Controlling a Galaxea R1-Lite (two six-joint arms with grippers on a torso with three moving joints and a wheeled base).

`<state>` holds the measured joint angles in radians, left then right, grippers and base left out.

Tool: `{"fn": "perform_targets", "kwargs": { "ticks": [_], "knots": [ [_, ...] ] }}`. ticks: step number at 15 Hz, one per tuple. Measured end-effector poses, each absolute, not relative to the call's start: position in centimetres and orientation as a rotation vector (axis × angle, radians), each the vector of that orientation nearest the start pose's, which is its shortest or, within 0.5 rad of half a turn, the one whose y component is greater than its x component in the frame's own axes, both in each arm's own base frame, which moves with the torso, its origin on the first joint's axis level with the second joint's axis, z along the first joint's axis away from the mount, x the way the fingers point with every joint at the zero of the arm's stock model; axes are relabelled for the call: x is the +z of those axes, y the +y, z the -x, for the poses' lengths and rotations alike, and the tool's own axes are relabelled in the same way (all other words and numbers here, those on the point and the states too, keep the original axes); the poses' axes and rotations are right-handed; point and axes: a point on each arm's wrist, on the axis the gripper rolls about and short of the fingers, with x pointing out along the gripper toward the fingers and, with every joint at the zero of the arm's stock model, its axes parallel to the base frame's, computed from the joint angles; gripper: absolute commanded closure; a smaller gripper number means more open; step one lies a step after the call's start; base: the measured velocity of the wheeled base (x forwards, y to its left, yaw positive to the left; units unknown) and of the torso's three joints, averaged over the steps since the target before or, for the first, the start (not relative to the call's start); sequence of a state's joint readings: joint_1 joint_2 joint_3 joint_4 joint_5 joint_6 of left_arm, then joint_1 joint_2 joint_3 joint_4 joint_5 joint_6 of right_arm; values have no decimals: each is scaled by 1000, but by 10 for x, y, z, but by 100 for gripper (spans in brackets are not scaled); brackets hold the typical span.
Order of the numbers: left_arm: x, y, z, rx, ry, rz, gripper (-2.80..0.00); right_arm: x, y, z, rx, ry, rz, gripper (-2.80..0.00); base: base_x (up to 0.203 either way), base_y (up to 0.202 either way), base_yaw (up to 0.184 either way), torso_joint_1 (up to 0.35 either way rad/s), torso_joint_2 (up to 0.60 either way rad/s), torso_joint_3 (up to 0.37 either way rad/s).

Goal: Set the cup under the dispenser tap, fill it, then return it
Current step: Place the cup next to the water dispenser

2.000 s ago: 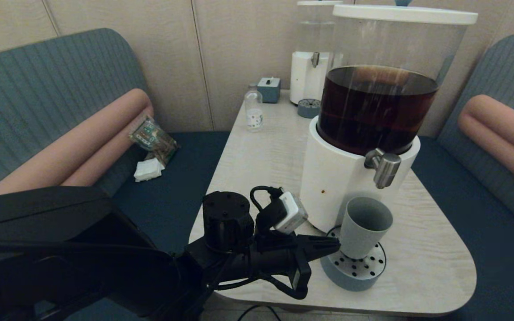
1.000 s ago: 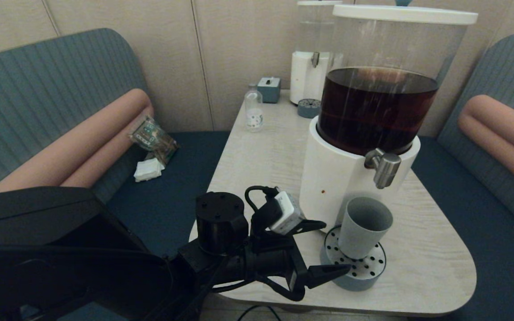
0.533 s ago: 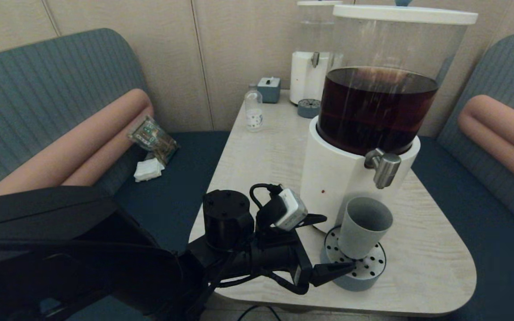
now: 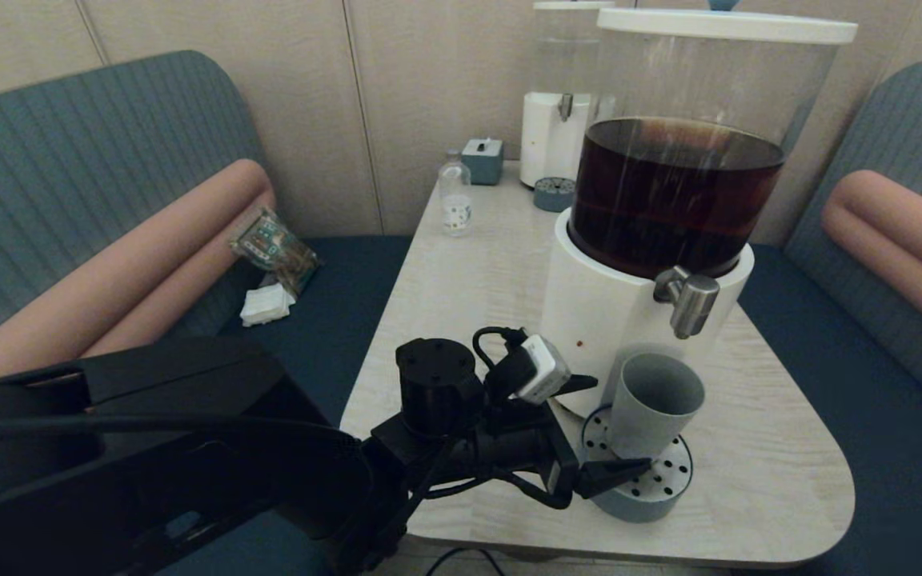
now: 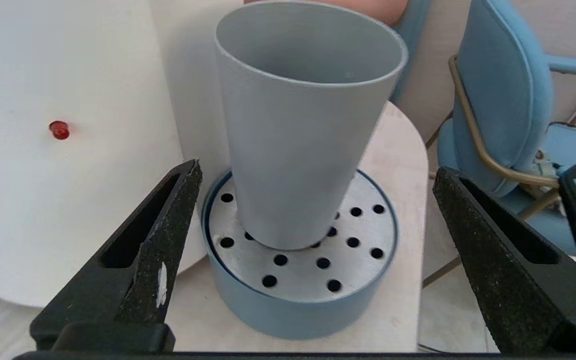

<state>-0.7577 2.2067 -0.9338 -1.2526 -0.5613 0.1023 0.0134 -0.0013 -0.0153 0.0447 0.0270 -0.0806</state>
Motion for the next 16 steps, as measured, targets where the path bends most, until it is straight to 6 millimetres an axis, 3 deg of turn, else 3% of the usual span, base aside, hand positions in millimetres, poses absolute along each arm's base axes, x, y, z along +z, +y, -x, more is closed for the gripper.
{"fn": "perform_targets", "kwargs": {
  "ticks": [16],
  "knots": [
    [83, -305, -289, -1346, -48, -76, -280, 75, 0, 24, 41, 26, 80, 0, 0, 0, 0, 0, 0, 0]
  ]
}}
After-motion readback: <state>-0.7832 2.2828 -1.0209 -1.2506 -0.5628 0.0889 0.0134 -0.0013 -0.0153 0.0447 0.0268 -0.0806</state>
